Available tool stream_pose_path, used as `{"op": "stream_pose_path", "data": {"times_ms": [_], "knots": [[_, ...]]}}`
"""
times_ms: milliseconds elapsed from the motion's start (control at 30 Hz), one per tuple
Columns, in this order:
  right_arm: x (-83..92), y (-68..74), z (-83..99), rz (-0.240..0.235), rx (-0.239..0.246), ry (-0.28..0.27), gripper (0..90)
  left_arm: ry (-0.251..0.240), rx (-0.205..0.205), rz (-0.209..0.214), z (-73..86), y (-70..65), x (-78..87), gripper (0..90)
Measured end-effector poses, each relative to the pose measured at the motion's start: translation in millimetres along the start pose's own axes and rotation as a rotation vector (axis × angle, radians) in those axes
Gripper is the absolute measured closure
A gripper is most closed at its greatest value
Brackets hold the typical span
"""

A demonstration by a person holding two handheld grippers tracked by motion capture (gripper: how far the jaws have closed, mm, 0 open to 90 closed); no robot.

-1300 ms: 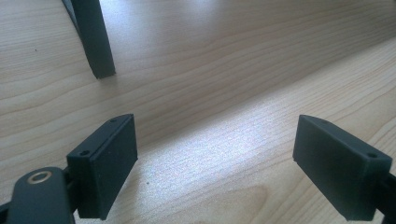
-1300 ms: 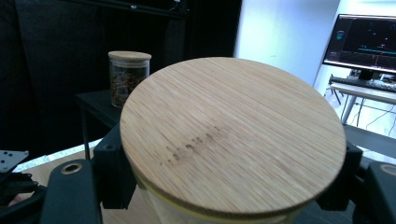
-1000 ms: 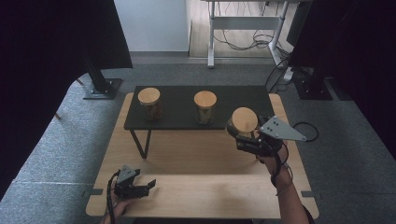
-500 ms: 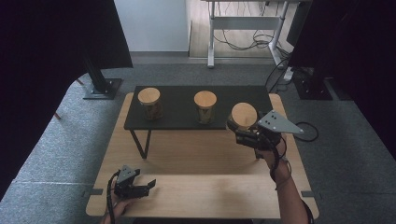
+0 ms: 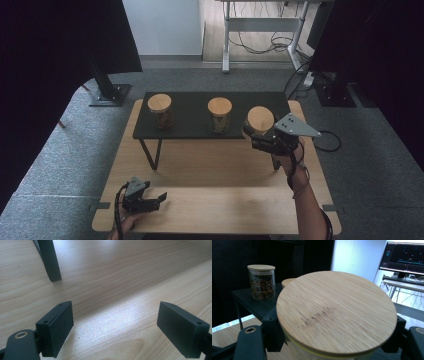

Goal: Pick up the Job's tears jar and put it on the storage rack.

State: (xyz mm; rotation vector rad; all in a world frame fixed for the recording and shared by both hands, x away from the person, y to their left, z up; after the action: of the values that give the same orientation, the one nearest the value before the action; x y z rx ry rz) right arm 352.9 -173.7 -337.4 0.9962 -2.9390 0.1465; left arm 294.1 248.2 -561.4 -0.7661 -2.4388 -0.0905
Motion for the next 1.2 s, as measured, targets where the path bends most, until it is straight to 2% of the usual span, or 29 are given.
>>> {"op": "stream_pose_path", "data": {"times_ms": [400, 667, 933, 1200], "knots": [[-10.1, -8.0, 0.3, 0.023, 0.002, 0.012, 24.6, 0.0, -0.001, 0.0, 0.1, 0.0, 0.2, 13.2], [-15.6, -16.1, 0.6, 0.035, -0.016, 0.011, 24.6, 0.0, -0.001, 0.002, 0.1, 0.0, 0.2, 13.2], [-24.5, -23.9, 9.5, 0.054, -0.049, 0.026, 24.6, 0.001, -0.002, 0.002, 0.0, 0.1, 0.1, 13.2], [-30.6, -26.3, 16.5, 0.082, -0.061, 0.044, 24.5, 0.0, -0.002, 0.003, 0.1, 0.1, 0.0, 13.2]]}}
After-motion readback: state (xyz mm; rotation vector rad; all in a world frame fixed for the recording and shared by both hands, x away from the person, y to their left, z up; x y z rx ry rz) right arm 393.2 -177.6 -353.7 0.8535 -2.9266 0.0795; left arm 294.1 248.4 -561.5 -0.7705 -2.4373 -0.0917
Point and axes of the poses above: each handheld gripper's, and its own axes: x roughly backward along the jaws, z roughly out of its underside, y roughly to its left, the point moved 2 cm from there along -x, roughly forward along the jaws, and after that the axes turned 2 degrees about -y, right-handed, at the moved point
